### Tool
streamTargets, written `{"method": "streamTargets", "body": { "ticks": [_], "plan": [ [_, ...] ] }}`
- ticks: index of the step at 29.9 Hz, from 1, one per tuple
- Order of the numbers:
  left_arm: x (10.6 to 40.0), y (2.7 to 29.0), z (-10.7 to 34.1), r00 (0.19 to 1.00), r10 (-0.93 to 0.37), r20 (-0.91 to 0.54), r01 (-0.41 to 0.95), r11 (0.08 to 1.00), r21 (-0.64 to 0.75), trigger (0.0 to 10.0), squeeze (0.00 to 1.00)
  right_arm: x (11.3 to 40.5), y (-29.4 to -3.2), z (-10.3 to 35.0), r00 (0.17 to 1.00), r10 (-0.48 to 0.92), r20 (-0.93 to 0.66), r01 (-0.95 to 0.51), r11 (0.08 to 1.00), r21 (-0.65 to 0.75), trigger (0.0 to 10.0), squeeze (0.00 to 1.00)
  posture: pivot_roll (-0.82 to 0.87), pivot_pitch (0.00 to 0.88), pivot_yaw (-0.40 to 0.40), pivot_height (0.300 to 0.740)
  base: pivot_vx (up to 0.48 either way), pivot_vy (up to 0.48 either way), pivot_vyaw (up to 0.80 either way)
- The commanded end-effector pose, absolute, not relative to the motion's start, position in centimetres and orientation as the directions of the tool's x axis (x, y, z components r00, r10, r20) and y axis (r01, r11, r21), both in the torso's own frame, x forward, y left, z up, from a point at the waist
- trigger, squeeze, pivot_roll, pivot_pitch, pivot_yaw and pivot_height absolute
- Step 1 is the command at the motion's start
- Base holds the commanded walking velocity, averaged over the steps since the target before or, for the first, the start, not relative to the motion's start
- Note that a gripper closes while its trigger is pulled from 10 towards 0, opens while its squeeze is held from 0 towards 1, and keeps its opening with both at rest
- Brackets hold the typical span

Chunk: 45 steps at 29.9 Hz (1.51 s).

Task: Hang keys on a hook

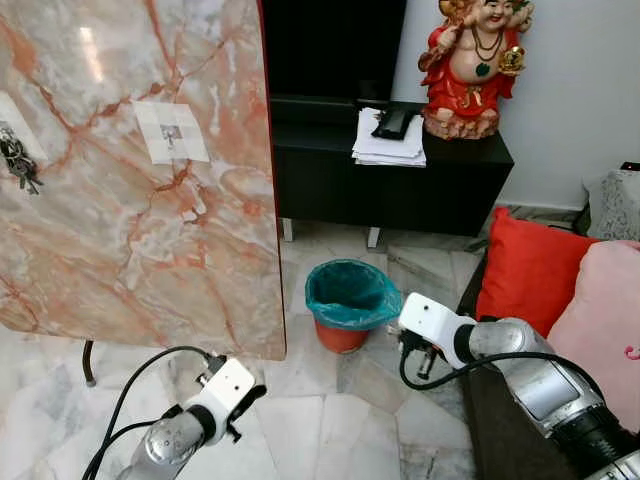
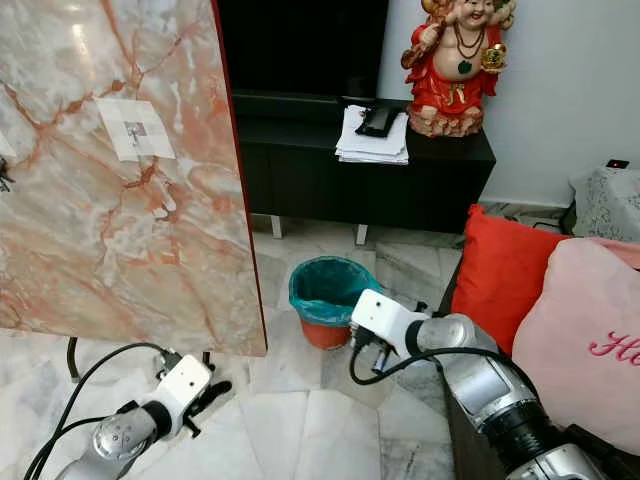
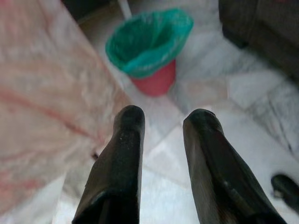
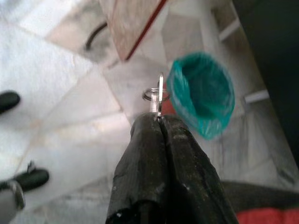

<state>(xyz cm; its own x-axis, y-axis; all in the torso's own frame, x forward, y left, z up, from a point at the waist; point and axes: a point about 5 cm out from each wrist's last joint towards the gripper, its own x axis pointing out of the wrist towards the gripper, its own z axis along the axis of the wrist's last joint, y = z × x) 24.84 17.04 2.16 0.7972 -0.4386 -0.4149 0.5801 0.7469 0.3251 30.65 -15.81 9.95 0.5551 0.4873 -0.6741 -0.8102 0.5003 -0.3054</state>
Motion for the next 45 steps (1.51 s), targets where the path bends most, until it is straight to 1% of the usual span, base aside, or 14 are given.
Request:
{"method": "streamTargets", "body": {
  "ticks": [1,7,9,10,12,14,18,21,24,25,26,30,38,45],
  "plan": [
    [24.8,17.1,2.3,0.796,-0.446,-0.41,0.581,0.753,0.31,10.0,0.0,31.3,-15.4,11.4,0.585,0.519,-0.623,-0.796,0.515,-0.318,0.0,0.0,-0.01,0.034,-0.042,0.74,0.0,0.0,0.0],
    [24.8,17.8,2.0,0.825,-0.393,-0.406,0.533,0.78,0.328,10.0,0.0,32.1,-14.5,12.7,0.648,0.539,-0.539,-0.743,0.603,-0.29,0.0,0.0,-0.01,0.033,-0.046,0.74,0.0,0.0,0.0],
    [24.6,18.1,1.7,0.855,-0.337,-0.395,0.472,0.821,0.321,10.0,0.0,32.5,-14.3,13.0,0.721,0.509,-0.47,-0.663,0.704,-0.254,0.0,0.0,-0.01,0.03,-0.052,0.74,0.0,0.0,0.0],
    [24.5,18.2,1.6,0.86,-0.326,-0.394,0.459,0.83,0.317,10.0,0.0,32.6,-14.3,13.0,0.739,0.499,-0.453,-0.64,0.73,-0.241,0.0,0.0,-0.01,0.03,-0.052,0.74,0.0,0.0,0.0],
    [24.1,18.4,1.0,0.868,-0.293,-0.402,0.426,0.854,0.298,10.0,0.0,32.9,-15.1,12.8,0.81,0.427,-0.402,-0.514,0.847,-0.136,0.0,0.0,0.0,0.022,-0.057,0.74,0.0,0.0,0.0],
    [23.5,18.9,0.1,0.863,-0.259,-0.433,0.407,0.865,0.294,10.0,0.0,32.6,-16.1,12.1,0.839,0.358,-0.41,-0.414,0.909,-0.051,0.0,0.0,-0.01,0.024,-0.057,0.74,0.0,0.0,0.0],
    [22.9,19.4,-0.6,0.863,-0.225,-0.452,0.381,0.877,0.292,10.0,0.0,32.0,-16.8,11.4,0.854,0.298,-0.426,-0.346,0.938,-0.036,0.0,0.0,-0.01,0.024,-0.057,0.74,0.0,0.0,0.0],
    [22.4,20.0,-1.5,0.869,-0.158,-0.468,0.319,0.903,0.287,10.0,0.0,31.0,-16.9,10.5,0.865,0.259,-0.43,-0.286,0.958,0.003,0.0,0.0,-0.02,0.021,-0.054,0.74,0.0,0.0,0.0],
    [22.3,20.0,-1.8,0.87,-0.14,-0.472,0.297,0.914,0.277,10.0,0.0,31.0,-17.0,10.4,0.878,0.221,-0.424,-0.239,0.971,0.011,0.0,0.0,-0.01,0.018,-0.054,0.74,0.0,0.0,0.0],
    [22.2,20.1,-2.0,0.871,-0.125,-0.476,0.277,0.924,0.264,10.0,0.0,31.1,-17.1,10.3,0.883,0.201,-0.424,-0.218,0.976,0.01,1.8,0.0,-0.01,0.016,-0.055,0.74,0.0,0.0,0.0],
    [21.8,20.4,-2.7,0.863,-0.078,-0.499,0.218,0.949,0.228,10.0,0.0,31.4,-17.3,10.2,0.906,0.13,-0.404,-0.123,0.991,0.043,10.0,0.0,-0.01,0.015,-0.055,0.74,0.0,0.0,0.0],
    [21.5,20.5,-3.0,0.861,-0.057,-0.505,0.183,0.962,0.203,10.0,0.0,31.8,-17.2,10.3,0.92,0.09,-0.382,-0.071,0.995,0.063,10.0,0.0,-0.01,0.013,-0.055,0.74,0.0,0.0,0.0],
    [21.4,20.4,-3.4,0.855,-0.053,-0.516,0.15,0.978,0.147,10.0,0.0,32.1,-16.5,10.6,0.928,0.072,-0.366,-0.046,0.996,0.079,10.0,0.0,-0.01,0.009,-0.056,0.74,0.0,0.0,0.0],
    [21.8,20.2,-3.2,0.86,-0.057,-0.507,0.159,0.974,0.159,10.0,0.0,32.3,-15.9,10.7,0.933,0.063,-0.353,-0.027,0.994,0.106,10.0,0.0,-0.01,0.0,-0.052,0.74,0.0,0.439,0.0]
  ]
}}
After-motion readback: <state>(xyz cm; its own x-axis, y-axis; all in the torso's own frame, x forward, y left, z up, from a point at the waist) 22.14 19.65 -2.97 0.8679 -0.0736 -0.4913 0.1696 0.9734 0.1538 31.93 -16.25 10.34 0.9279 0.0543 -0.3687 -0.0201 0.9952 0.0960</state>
